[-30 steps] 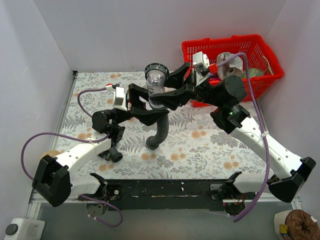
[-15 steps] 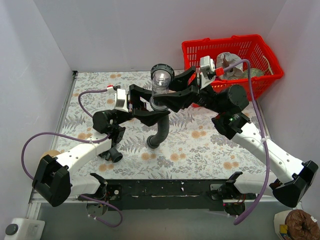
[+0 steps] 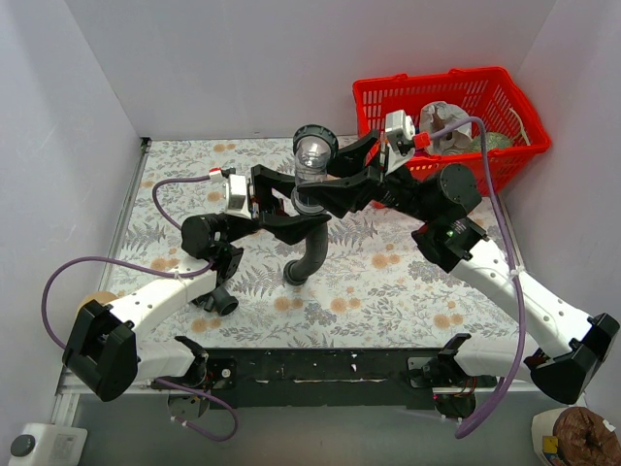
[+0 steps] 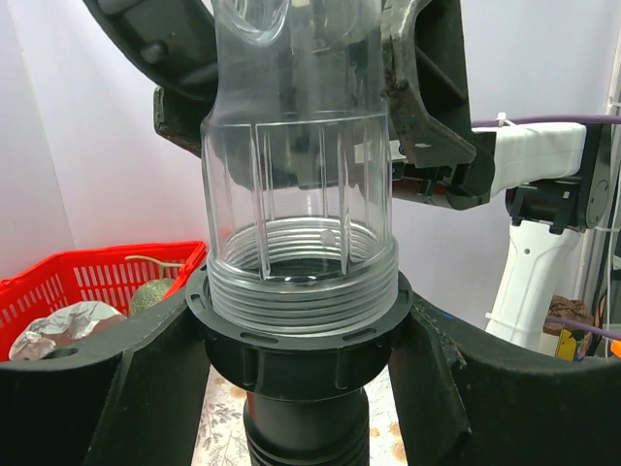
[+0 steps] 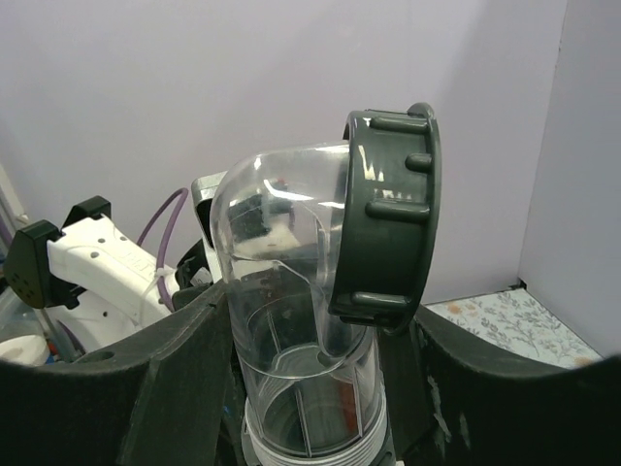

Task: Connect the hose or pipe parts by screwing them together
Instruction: Install the adaptor on the pipeline.

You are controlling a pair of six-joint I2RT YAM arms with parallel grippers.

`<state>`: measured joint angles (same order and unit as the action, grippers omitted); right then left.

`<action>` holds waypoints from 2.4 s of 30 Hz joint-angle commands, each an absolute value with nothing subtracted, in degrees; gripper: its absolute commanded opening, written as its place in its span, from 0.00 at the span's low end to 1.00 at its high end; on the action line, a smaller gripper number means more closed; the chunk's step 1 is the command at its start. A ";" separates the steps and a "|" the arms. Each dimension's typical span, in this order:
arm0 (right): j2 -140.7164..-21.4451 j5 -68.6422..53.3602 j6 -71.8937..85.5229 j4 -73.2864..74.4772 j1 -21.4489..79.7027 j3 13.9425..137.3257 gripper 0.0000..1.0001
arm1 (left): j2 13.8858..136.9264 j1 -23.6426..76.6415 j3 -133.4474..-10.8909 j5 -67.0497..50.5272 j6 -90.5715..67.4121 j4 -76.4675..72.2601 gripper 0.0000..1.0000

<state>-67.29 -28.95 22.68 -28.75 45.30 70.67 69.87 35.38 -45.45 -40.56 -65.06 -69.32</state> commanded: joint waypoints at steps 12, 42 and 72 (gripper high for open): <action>-68.02 -26.37 22.14 -24.69 46.93 63.02 0.01 | 67.68 35.42 -47.90 -33.49 -62.84 -73.56 0.00; -65.66 -22.33 28.13 -47.54 49.48 52.56 0.01 | 65.22 35.42 -47.37 -28.66 -60.38 -73.22 0.14; -61.09 -5.10 2.55 -30.59 57.57 75.32 0.01 | 57.13 35.51 -40.79 -38.66 -54.66 -62.66 0.00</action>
